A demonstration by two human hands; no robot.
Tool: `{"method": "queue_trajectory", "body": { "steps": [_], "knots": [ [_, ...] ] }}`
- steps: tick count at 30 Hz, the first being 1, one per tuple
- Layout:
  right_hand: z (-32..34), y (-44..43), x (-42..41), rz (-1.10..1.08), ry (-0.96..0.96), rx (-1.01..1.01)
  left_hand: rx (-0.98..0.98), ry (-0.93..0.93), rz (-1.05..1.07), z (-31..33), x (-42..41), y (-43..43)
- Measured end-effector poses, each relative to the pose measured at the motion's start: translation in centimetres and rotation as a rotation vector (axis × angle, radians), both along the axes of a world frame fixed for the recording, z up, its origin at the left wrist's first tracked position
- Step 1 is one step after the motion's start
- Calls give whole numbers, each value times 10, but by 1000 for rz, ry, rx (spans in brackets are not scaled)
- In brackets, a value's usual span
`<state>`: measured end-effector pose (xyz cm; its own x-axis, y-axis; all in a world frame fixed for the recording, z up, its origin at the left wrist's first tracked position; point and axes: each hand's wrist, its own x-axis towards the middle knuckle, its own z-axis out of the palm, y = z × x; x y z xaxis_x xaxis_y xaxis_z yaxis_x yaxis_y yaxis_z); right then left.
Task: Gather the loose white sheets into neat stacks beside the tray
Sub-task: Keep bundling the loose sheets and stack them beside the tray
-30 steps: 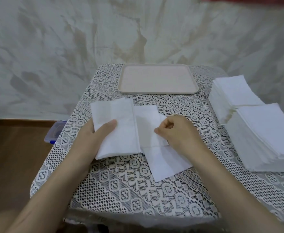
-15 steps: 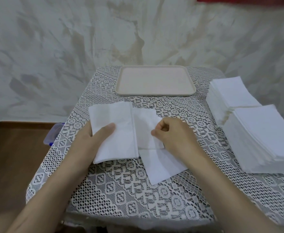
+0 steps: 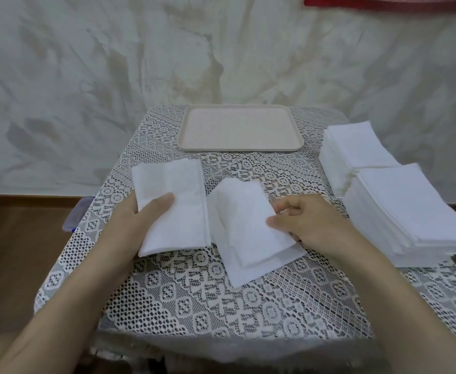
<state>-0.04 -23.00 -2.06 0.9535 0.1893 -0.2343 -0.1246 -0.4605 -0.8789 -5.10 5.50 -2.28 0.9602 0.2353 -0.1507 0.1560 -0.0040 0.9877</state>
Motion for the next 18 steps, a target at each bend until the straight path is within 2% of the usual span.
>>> {"method": "queue_trajectory", "body": {
  "steps": [4, 8, 15, 18],
  "knots": [
    [-8, 6, -3, -92, -113, -116, -10, 3, 17, 1, 0, 1],
    [-5, 6, -7, -94, -333, -347, -3, 7, 14, 2, 0, 2],
    [0, -8, -5, -98, -317, -397, 9, 2, 13, 2, 0, 2],
    [-1, -11, -2, -74, -242, -269, 5, -1, 9, 2, -1, 1]
  ]
}}
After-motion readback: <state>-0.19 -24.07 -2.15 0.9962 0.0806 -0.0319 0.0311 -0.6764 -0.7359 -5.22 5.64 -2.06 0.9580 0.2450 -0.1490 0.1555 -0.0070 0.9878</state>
